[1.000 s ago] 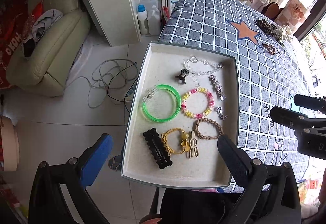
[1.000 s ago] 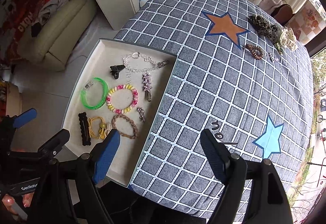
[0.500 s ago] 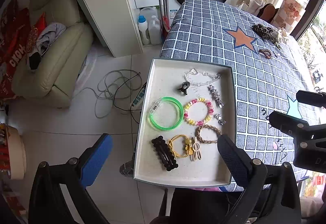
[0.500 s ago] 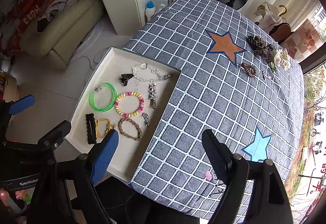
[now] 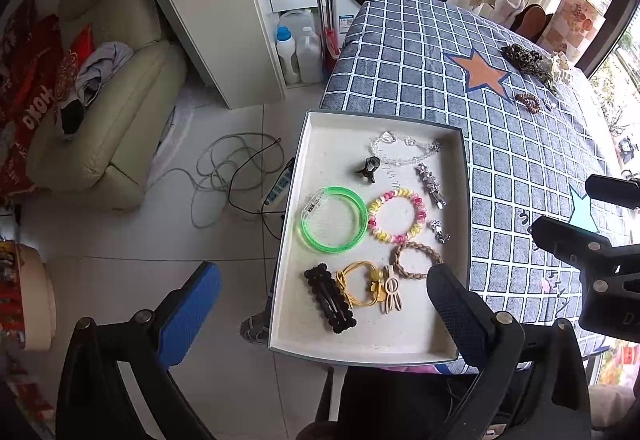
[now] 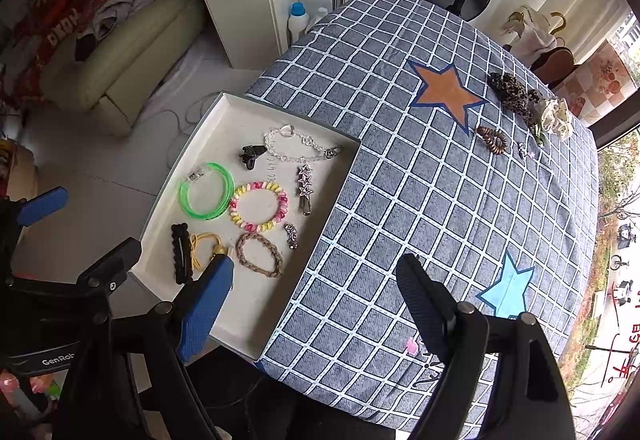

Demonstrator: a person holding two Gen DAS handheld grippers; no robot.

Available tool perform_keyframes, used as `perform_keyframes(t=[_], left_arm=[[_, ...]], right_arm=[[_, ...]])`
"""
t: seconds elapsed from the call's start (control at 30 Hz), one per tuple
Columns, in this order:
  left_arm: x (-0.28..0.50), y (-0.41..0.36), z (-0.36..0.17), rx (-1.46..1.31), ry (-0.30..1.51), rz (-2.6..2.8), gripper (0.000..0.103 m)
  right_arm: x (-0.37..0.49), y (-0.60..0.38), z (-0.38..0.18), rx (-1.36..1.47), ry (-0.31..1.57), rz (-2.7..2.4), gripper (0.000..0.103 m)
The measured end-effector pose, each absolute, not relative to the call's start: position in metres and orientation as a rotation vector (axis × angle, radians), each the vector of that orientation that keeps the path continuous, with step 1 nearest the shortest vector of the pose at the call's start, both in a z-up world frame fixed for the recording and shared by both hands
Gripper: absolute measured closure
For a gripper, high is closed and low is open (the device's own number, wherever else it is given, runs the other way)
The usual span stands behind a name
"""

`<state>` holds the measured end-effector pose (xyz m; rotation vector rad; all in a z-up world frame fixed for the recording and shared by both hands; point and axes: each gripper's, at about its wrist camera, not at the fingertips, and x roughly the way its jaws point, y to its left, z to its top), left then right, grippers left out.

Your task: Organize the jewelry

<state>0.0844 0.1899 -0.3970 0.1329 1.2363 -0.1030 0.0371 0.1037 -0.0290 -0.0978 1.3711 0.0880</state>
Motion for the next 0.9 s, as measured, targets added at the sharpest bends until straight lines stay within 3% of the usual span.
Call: perform_keyframes(t=[0.9], left_arm=[[0.0782, 0.1958, -0.3850, 0.142, 1.247, -0.087, 0.000]], right_arm=[[0.0381, 0.1092, -0.0294, -0.101, 1.372, 0.093, 0.017]])
